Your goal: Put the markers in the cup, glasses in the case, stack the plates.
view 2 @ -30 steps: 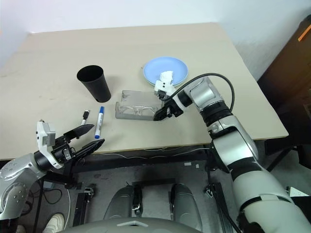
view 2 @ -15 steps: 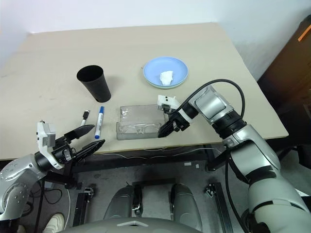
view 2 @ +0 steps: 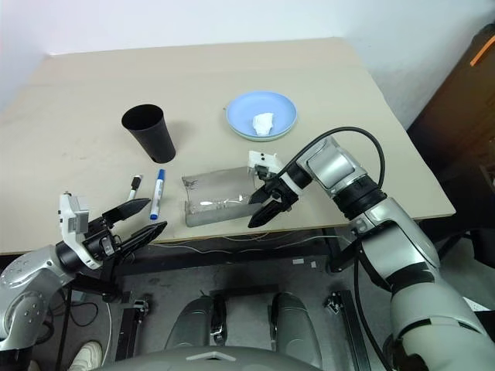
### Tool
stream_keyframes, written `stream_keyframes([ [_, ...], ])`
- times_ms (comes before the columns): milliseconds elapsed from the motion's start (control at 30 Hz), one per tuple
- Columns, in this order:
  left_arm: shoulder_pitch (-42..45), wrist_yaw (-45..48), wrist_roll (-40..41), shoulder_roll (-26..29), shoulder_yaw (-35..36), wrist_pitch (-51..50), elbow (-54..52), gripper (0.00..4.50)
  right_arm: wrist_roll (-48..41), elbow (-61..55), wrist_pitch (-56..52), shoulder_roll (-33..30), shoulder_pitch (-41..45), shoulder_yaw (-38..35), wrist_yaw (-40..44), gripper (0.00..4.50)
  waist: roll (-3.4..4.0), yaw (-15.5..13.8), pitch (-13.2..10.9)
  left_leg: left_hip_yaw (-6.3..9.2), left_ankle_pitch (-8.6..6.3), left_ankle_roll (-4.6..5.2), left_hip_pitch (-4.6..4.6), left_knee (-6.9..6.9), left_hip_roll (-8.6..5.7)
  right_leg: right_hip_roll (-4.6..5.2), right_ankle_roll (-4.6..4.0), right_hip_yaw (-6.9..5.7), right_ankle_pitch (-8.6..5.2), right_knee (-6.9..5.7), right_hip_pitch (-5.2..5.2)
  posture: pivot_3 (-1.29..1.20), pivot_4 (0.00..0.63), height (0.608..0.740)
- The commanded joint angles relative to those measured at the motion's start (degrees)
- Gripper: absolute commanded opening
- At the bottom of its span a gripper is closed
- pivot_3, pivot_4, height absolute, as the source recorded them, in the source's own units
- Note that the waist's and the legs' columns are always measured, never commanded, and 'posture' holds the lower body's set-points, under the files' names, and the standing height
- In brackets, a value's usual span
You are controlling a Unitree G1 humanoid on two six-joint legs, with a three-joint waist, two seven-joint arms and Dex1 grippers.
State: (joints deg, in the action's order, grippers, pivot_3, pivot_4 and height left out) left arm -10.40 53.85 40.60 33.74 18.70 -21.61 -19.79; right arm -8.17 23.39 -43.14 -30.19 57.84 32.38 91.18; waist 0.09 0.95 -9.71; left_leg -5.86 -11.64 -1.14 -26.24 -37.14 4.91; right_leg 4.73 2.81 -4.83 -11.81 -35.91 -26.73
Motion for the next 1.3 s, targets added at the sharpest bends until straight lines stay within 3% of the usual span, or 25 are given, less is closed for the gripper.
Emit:
stream_keyframes([
  [33, 0.9, 0.1, 0.4, 0.2, -0.2, 0.6, -1.0, 4.50, -0.8, 0.9, -0.3, 0.3, 2.1, -3.5, -1.1, 3.85, 0.01, -0.1, 0.0, 0.04, 0.00, 0.00, -0.01, 0.00, 0.00, 0.00, -0.05, -0.04, 0.05, 0.03, 0.00, 0.00, 0.150, 0.735],
  [467, 3.6, -1.8, 1.4, 0.7, -1.2, -1.6, -2.1, 4.50, -7.7, 1.1, 0.6, 3.1, 3.5, -16.5, -6.3, 3.85, 0.01, -0.2, 0.0, -0.01, 0.07, 0.11, -0.18, 0.03, -0.01, -0.13, -0.02, 0.06, 0.06, 0.10, 0.03, 0.00, 0.150, 0.735],
  [600, 4.0, -2.3, 3.9, 0.7, 0.8, -2.7, -2.8, 4.50, -8.9, 11.0, -0.1, 6.8, 8.6, -23.0, -14.1, 3.85, 0.01, -0.1, 0.0, -0.04, 0.02, 0.03, -0.17, 0.00, -0.01, -0.11, -0.03, 0.07, 0.07, 0.09, 0.04, 0.00, 0.150, 0.735],
  [900, 0.9, -0.9, 6.8, 3.1, 5.0, -4.0, -2.7, 4.50, -5.7, 34.8, 0.8, 15.9, 19.8, -26.3, -27.2, 3.85, 0.02, 0.2, 0.0, -0.02, 0.03, 0.04, -0.15, 0.07, 0.00, -0.14, -0.07, 0.08, 0.08, 0.06, 0.02, 0.00, 0.150, 0.735],
  [1033, 0.7, -1.0, 6.8, 3.2, 5.3, -3.8, -2.6, 4.50, -4.1, 39.1, 3.6, 19.0, 20.8, -26.7, -29.3, 3.02, 0.02, 0.0, 0.0, -0.06, 0.06, 0.09, -0.19, 0.06, 0.00, -0.13, -0.05, 0.08, 0.08, 0.09, 0.04, 0.00, 0.150, 0.735],
  [1300, -0.7, -0.9, 6.4, 2.8, 5.2, -3.3, -3.3, 4.50, 2.8, 44.0, 12.2, 23.7, 20.0, -24.3, -34.0, 0.19, 0.02, 0.2, 0.0, -0.06, 0.05, 0.07, -0.17, 0.05, 0.00, -0.13, -0.04, 0.08, 0.08, 0.09, 0.05, 0.00, 0.150, 0.735],
])
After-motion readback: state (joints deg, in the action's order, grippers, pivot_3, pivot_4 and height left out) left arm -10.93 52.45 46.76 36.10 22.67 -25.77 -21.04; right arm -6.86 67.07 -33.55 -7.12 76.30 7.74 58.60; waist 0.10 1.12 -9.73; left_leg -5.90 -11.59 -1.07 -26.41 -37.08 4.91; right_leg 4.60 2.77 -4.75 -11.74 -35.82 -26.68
